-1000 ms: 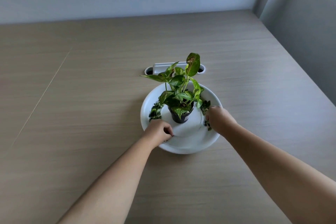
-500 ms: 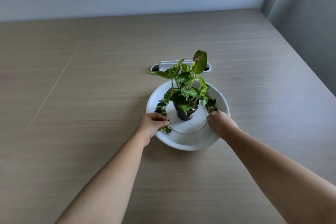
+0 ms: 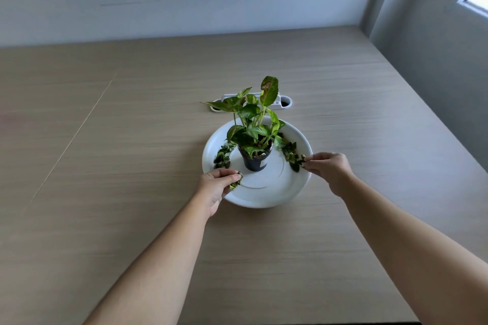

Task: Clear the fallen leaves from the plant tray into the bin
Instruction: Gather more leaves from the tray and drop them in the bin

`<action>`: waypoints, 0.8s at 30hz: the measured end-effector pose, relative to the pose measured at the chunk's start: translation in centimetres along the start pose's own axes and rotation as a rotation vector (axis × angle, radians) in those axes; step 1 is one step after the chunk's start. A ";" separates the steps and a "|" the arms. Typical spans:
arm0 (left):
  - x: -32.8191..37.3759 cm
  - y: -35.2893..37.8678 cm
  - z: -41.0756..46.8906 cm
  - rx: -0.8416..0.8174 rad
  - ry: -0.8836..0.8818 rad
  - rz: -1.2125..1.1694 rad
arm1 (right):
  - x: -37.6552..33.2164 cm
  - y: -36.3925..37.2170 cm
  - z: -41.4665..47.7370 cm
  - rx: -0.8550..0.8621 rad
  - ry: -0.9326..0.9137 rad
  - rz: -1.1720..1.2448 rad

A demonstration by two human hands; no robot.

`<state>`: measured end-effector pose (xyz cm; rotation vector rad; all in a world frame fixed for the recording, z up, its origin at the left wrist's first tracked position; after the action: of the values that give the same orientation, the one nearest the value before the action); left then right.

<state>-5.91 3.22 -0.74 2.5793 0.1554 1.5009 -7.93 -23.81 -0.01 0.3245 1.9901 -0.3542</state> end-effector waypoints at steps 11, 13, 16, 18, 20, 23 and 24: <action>-5.2 19.4 -9.7 -0.331 -0.027 0.053 | 1.3 -20.7 -10.0 0.119 -0.085 0.261; -7.3 25.9 -12.3 -0.462 -0.035 0.101 | 2.7 -27.7 -13.4 0.219 -0.107 0.308; -10.9 34.8 -16.5 -0.662 -0.059 0.167 | 5.6 -36.8 -18.6 0.375 -0.106 0.351; -14.1 40.6 -19.6 -0.801 -0.107 0.245 | 8.3 -42.2 -22.4 0.511 -0.085 0.397; -17.3 45.1 -22.5 -0.916 -0.153 0.326 | 11.5 -45.9 -25.7 0.635 -0.038 0.428; -22.9 50.7 -26.3 -1.049 -0.217 0.449 | 17.2 -50.0 -30.0 0.799 0.042 0.487; -24.6 51.7 -27.1 -1.072 -0.233 0.484 | 19.0 -50.6 -31.0 0.840 0.077 0.505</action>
<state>-40.93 -49.55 0.92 1.8788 -1.0534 0.9219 -60.67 -57.06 0.99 1.3499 1.6588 -0.8413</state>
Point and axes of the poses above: each hand's wrist, its own z-axis towards the middle knuckle, its own y-axis out of the palm, x = y × z, the point moved 1 cm from there along z, towards the middle knuckle, and after that the axes turned 2 degrees about -z, right-handed, at the moved point
